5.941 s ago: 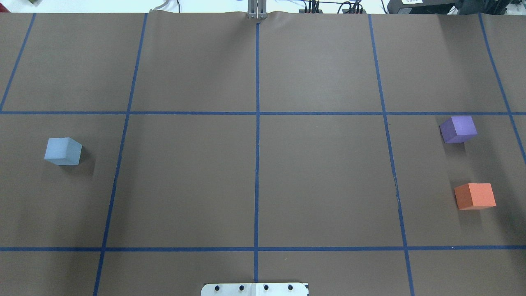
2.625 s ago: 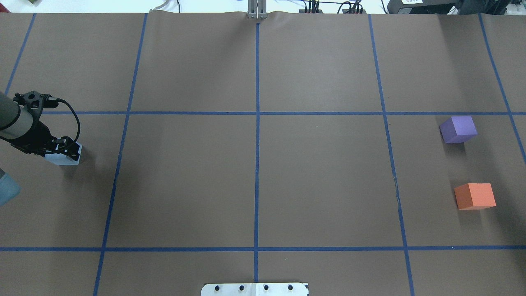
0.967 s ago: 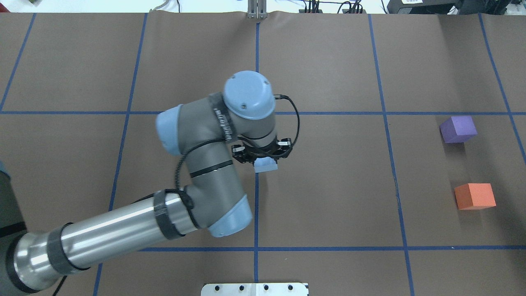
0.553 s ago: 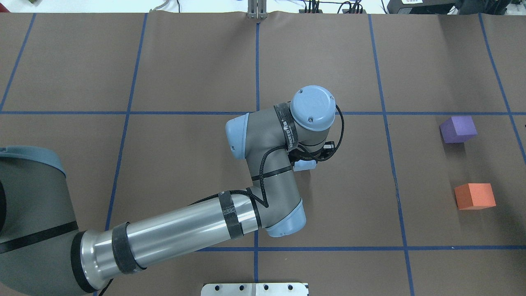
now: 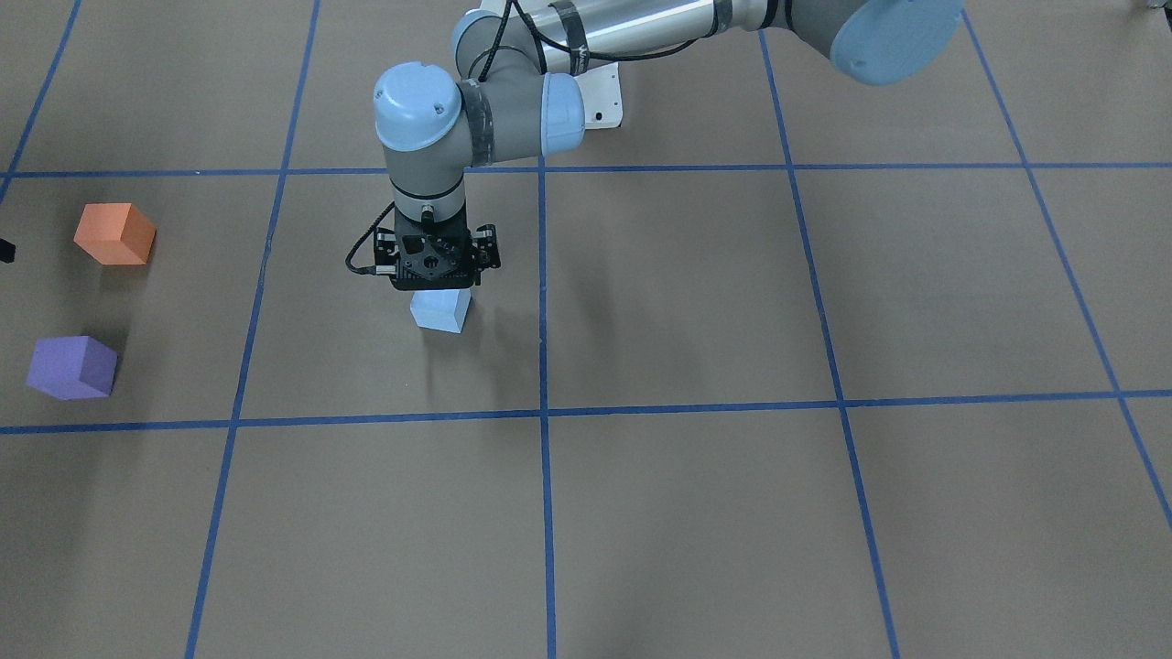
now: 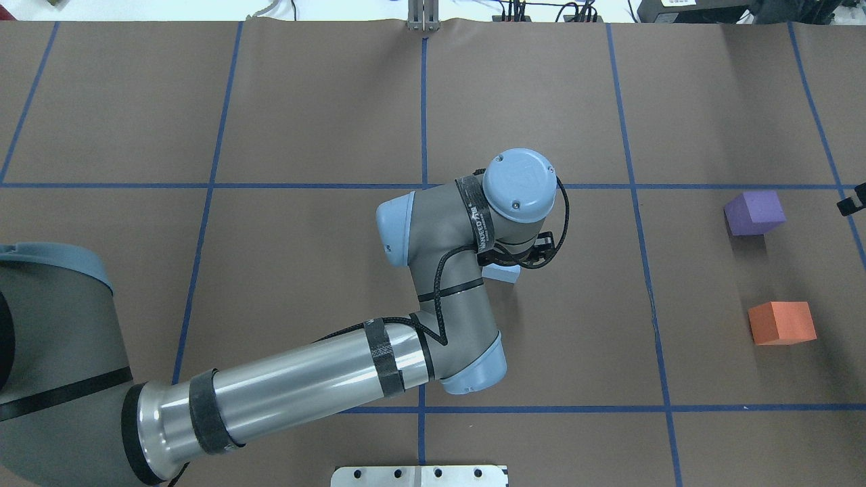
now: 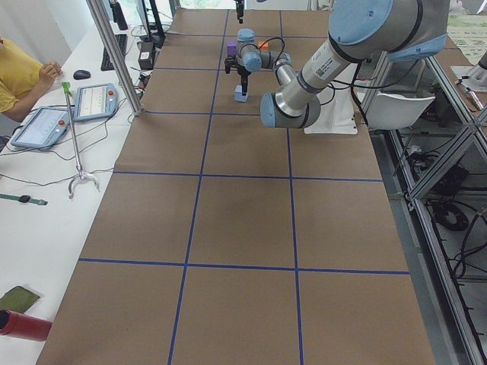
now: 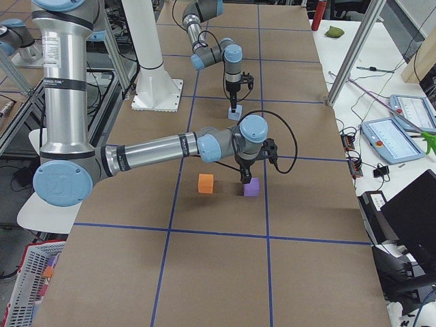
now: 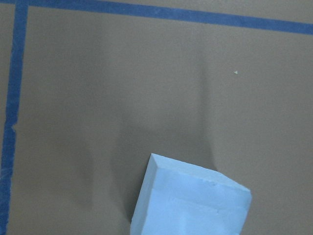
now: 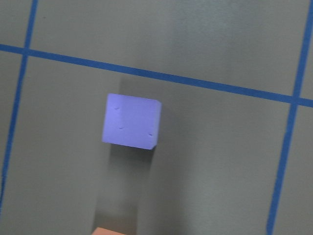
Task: Place blue block between orange and purple blocks
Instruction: 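Carry the light blue cube with the left gripper toward the table center, then release the light blue cube from the left gripper while the right gripper grasps it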
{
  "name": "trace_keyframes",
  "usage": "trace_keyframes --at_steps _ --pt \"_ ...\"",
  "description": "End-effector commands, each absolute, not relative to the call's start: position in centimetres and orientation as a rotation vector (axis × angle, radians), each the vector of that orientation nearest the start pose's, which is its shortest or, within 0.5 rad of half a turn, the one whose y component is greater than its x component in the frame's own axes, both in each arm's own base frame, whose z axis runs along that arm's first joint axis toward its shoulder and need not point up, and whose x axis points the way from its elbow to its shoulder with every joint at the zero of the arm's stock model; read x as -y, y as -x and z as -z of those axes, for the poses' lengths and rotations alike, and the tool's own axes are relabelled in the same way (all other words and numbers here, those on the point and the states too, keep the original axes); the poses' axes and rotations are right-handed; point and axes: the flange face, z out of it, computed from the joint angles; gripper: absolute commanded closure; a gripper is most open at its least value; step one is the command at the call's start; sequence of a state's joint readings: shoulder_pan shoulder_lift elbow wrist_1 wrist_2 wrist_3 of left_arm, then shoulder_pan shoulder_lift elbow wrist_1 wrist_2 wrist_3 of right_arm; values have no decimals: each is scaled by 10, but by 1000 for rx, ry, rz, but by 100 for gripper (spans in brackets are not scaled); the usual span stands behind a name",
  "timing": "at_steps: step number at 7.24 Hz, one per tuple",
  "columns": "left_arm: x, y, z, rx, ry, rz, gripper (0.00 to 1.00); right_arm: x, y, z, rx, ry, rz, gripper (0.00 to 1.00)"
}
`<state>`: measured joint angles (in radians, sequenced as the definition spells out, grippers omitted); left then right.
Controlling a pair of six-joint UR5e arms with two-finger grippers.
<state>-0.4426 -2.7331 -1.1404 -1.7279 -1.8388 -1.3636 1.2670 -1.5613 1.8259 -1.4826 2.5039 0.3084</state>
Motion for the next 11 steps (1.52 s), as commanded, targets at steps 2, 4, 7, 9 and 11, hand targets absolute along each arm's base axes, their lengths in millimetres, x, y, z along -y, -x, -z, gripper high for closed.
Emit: trace_keyframes --at_steps 2,4,7,9,11 --pt "478 -571 -96 -955 -52 157 1 516 231 -384 1008 99 -92 0" --pt "486 -468 -182 -959 -66 105 1 483 362 -315 984 128 -343 0" --pt "482 -376 -259 -940 -71 54 1 420 482 -288 933 117 -477 1" --pt "480 -379 -258 -942 -67 48 1 426 490 -294 914 116 -498 1" --pt "481 -378 -260 -939 -67 51 1 432 499 -297 896 85 -513 1"
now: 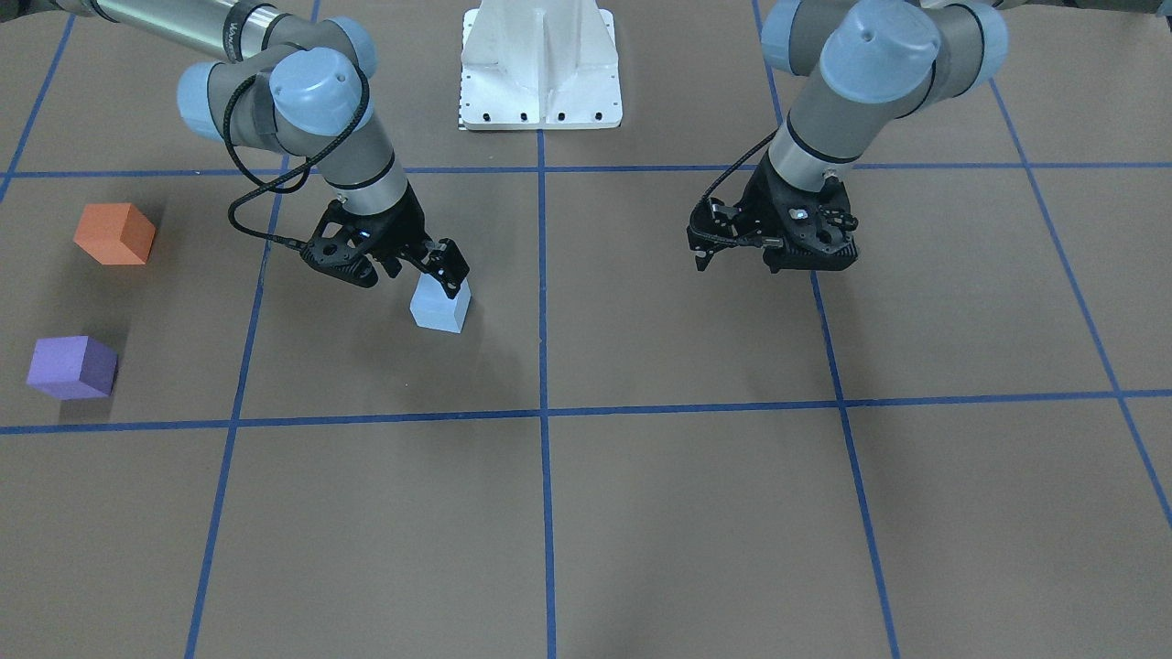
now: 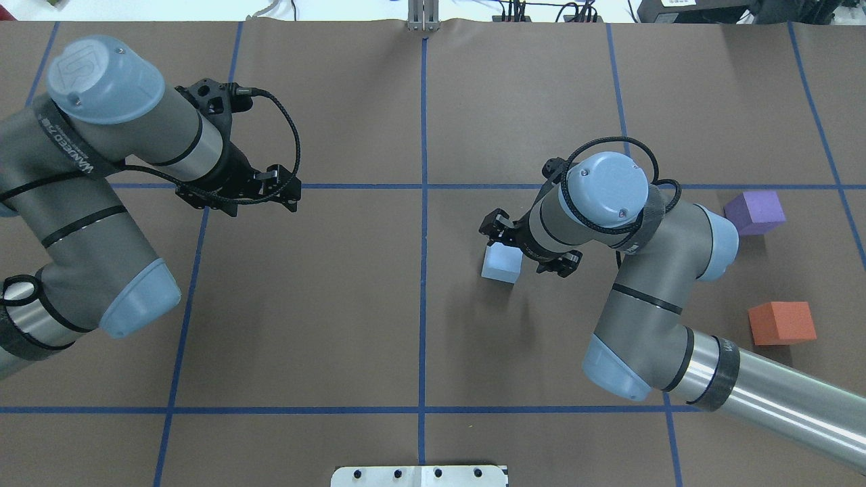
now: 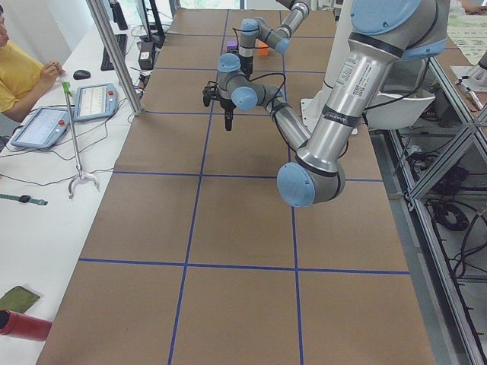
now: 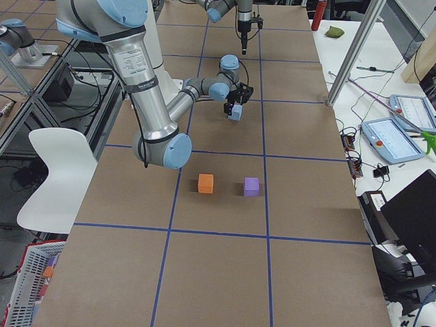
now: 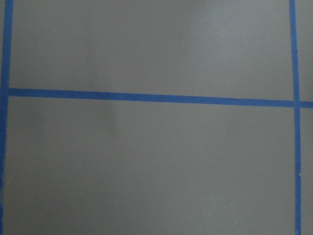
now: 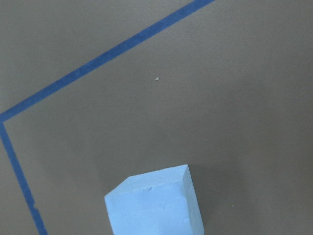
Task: Place blue block between orange and purple blocks
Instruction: 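Release the light blue cube from the left gripper while the right gripper grasps it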
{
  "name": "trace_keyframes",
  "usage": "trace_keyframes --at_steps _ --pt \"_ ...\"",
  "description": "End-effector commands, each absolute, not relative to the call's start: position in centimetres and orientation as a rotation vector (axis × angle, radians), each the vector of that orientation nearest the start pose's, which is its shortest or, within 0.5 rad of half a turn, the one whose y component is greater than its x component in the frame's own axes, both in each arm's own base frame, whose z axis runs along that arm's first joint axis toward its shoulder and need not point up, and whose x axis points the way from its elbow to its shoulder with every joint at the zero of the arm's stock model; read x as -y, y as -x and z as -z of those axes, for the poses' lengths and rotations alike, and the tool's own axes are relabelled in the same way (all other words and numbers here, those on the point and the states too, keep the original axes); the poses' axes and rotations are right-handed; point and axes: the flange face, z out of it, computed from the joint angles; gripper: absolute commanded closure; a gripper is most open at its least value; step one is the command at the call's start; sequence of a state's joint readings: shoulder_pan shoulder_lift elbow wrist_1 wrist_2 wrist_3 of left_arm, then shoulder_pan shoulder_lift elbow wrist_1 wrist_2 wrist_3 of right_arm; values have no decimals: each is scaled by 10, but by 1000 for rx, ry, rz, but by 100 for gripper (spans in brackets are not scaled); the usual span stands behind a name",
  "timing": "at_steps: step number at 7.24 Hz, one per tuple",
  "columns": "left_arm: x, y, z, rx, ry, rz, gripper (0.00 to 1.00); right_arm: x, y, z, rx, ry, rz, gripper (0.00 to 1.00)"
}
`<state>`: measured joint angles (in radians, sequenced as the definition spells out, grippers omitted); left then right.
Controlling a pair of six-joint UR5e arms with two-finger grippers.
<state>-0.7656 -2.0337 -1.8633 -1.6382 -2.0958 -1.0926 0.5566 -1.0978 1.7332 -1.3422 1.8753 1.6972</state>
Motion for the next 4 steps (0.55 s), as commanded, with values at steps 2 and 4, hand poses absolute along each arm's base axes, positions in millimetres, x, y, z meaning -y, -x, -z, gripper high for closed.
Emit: trace_keyframes --at_steps 2,4 --pt "480 -378 -260 -939 -67 51 1 434 504 -299 890 86 -511 1" --pt "480 -378 -261 -938 -64 51 1 433 508 -299 909 83 -502 1"
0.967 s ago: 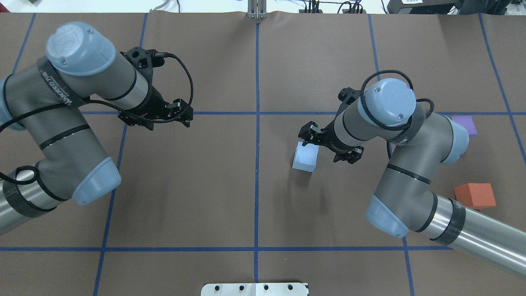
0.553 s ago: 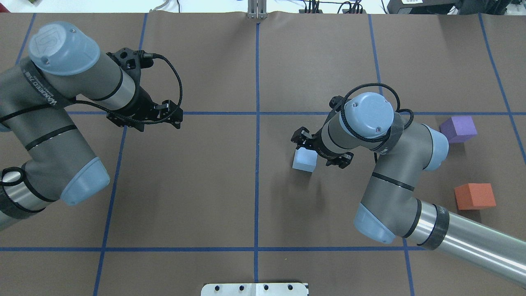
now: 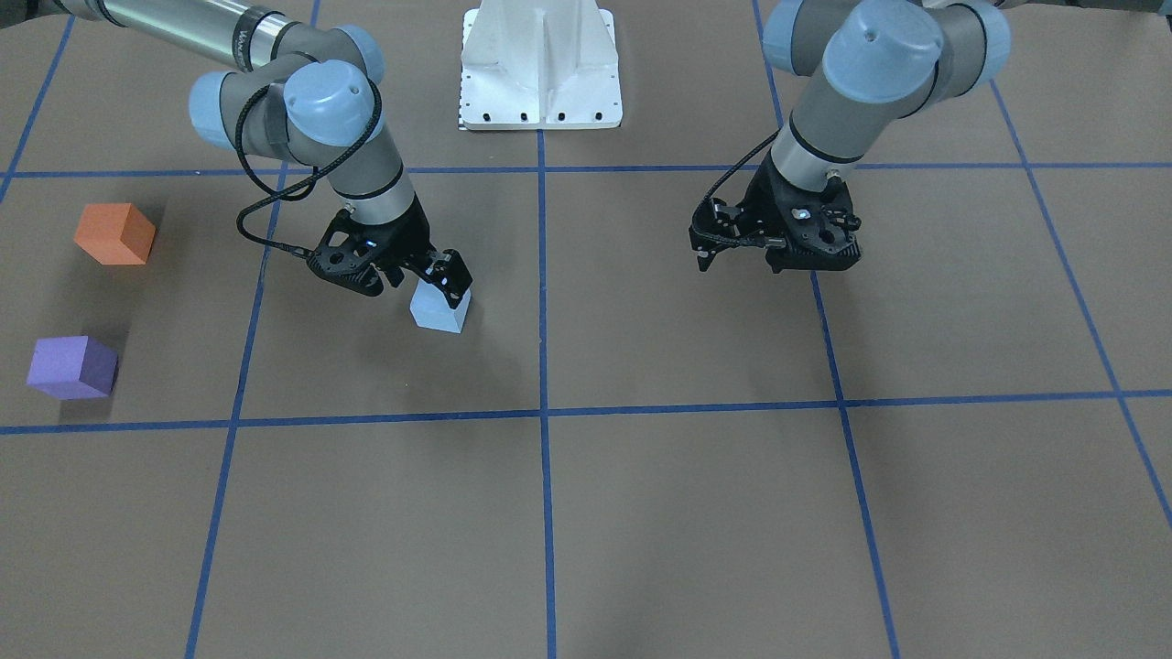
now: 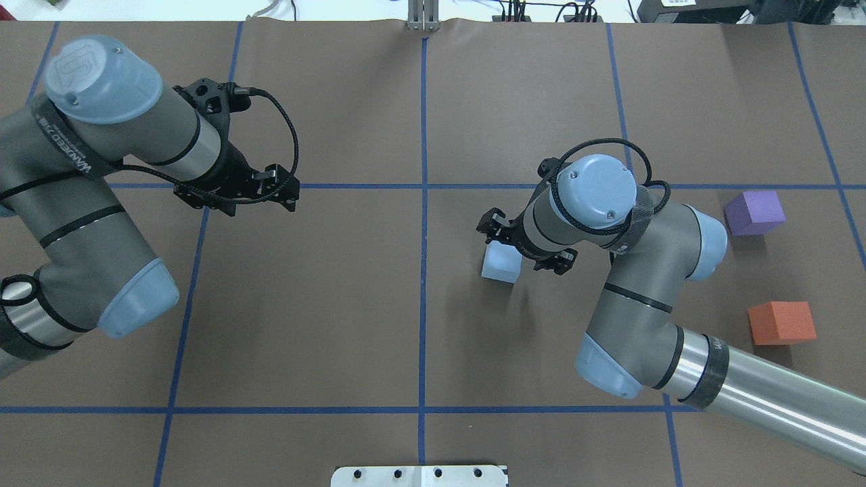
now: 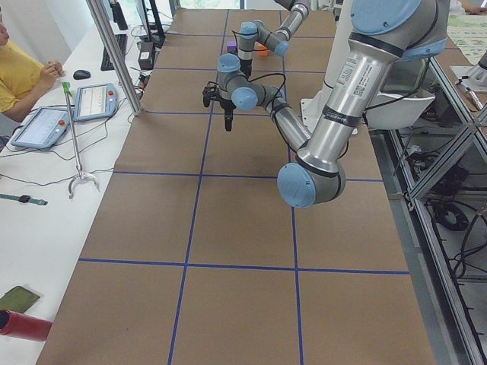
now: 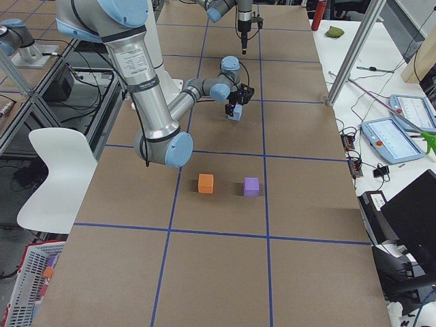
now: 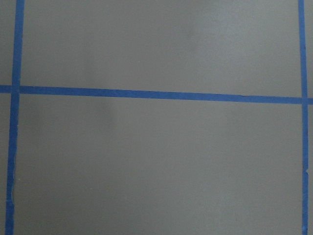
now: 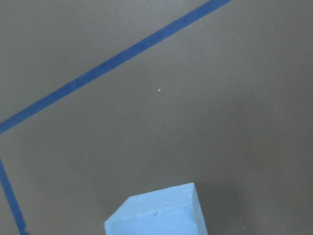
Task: Place blue block between orange and purple blocks
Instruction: 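Release the light blue cube from the left gripper while the right gripper grasps it, then carry the light blue cube with the right gripper toward the purple cube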
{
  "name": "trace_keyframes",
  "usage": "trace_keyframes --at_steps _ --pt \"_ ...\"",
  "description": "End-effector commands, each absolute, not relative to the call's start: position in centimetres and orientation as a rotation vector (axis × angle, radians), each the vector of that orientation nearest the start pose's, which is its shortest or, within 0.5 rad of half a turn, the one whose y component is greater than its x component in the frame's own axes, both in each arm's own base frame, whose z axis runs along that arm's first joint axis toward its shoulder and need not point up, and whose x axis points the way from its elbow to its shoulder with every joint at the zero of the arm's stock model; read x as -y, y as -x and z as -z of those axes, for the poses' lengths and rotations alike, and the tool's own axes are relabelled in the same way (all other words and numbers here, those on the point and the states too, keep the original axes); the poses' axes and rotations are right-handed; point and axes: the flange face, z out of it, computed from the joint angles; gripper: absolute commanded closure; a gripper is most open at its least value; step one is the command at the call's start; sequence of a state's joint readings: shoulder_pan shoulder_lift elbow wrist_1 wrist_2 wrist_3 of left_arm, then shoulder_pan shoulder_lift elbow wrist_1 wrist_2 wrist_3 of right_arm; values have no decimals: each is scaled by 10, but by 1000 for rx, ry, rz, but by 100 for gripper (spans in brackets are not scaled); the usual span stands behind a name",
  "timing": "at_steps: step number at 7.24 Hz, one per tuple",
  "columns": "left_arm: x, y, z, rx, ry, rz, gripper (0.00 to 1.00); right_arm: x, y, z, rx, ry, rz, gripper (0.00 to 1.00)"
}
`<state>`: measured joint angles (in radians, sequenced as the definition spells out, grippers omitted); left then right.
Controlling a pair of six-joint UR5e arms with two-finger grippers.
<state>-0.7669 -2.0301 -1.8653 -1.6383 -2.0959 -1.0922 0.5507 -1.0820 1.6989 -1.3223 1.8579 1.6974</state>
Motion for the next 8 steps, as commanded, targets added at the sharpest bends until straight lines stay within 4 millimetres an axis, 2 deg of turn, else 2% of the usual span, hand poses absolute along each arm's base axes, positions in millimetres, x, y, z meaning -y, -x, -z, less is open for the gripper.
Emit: trace_keyframes --at_steps 1,2,3,4,5,6,7,8 --pt "480 -378 -261 -938 -66 52 1 430 511 -301 905 84 -499 1" --pt "480 -378 -261 -938 -66 52 1 424 520 -304 894 66 -493 1" --pt "480 -378 -261 -938 -66 52 1 423 520 -303 896 58 -490 1" --pt "480 -378 -261 -938 -64 51 1 423 520 -302 899 56 -486 12" --pt "480 -378 -261 -938 -66 52 1 421 523 -305 918 52 -475 32" --pt "480 -378 -262 -936 -65 52 1 422 519 -301 948 50 -461 81" --pt "480 -378 -262 -936 -66 53 1 435 495 -296 959 40 -479 100" --pt "480 -378 -266 -930 -62 54 1 461 426 -312 978 79 -457 100"
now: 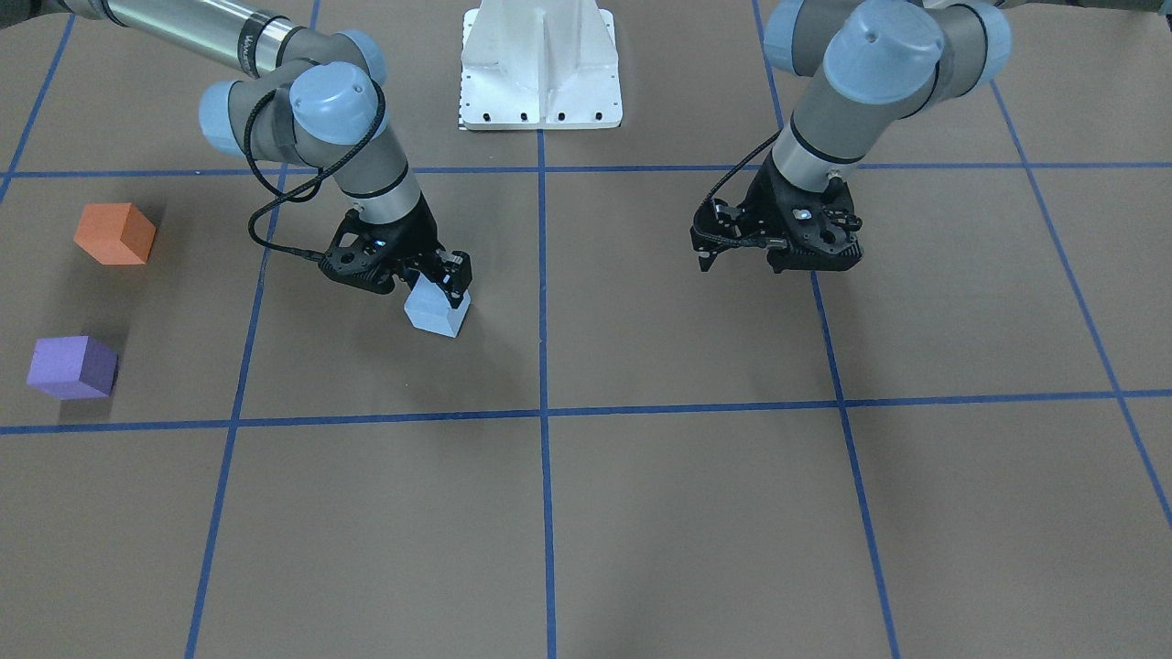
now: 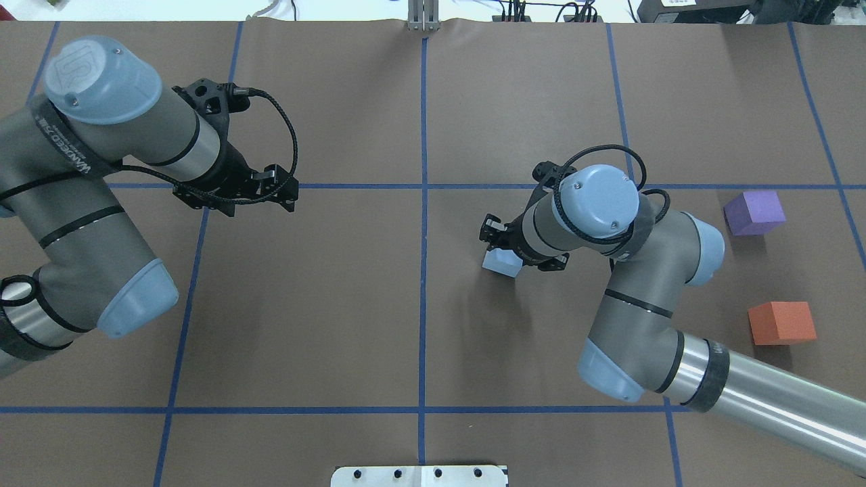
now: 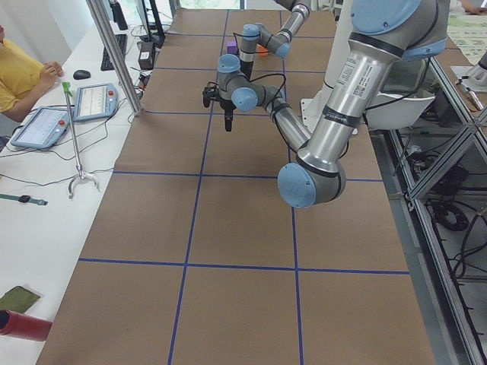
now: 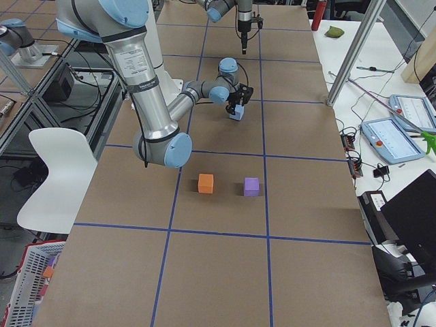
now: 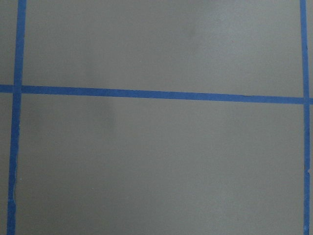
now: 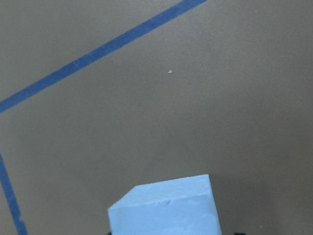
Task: Place blue block between orange and purple blocks
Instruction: 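Carry the light blue cube with the right gripper toward the purple cube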
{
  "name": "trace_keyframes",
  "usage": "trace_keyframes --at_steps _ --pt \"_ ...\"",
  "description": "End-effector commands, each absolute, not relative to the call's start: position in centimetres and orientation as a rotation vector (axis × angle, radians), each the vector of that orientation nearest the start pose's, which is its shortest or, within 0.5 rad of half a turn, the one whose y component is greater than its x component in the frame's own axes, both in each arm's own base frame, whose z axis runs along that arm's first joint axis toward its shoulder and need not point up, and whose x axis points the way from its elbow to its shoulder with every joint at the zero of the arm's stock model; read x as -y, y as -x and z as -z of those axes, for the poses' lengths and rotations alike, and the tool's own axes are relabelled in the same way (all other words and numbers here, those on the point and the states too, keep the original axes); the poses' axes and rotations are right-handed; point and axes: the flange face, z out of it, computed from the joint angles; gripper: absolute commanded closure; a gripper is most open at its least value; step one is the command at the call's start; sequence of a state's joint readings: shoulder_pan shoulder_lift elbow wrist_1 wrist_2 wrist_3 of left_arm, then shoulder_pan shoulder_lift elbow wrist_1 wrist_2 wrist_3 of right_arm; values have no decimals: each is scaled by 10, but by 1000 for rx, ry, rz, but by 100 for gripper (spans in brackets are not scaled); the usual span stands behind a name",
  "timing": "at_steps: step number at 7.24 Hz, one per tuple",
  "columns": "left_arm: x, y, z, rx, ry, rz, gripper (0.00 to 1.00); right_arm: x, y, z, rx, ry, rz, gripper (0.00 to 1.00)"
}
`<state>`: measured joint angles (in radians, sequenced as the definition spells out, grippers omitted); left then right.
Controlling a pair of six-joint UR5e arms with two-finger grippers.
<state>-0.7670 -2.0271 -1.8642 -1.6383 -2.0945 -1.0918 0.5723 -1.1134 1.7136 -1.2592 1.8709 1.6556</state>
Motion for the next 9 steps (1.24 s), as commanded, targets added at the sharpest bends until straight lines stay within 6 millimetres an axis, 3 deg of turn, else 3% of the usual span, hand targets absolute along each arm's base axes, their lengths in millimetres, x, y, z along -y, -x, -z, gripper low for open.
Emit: trace_keyframes --at_steps 1,2,4,5,9 --pt "480 -378 -264 -935 -61 52 1 481 345 -340 995 94 -403 100" --pt "480 -378 -265 -933 -61 55 1 485 274 -384 977 85 -370 100" --pt "480 -378 -265 -933 -58 61 1 468 182 -481 898 26 -215 100" --pt "480 -378 -265 -933 -57 63 1 456 165 -506 870 32 -200 100" --pt "480 -377 -263 -936 -59 66 1 457 167 -565 837 76 -207 100"
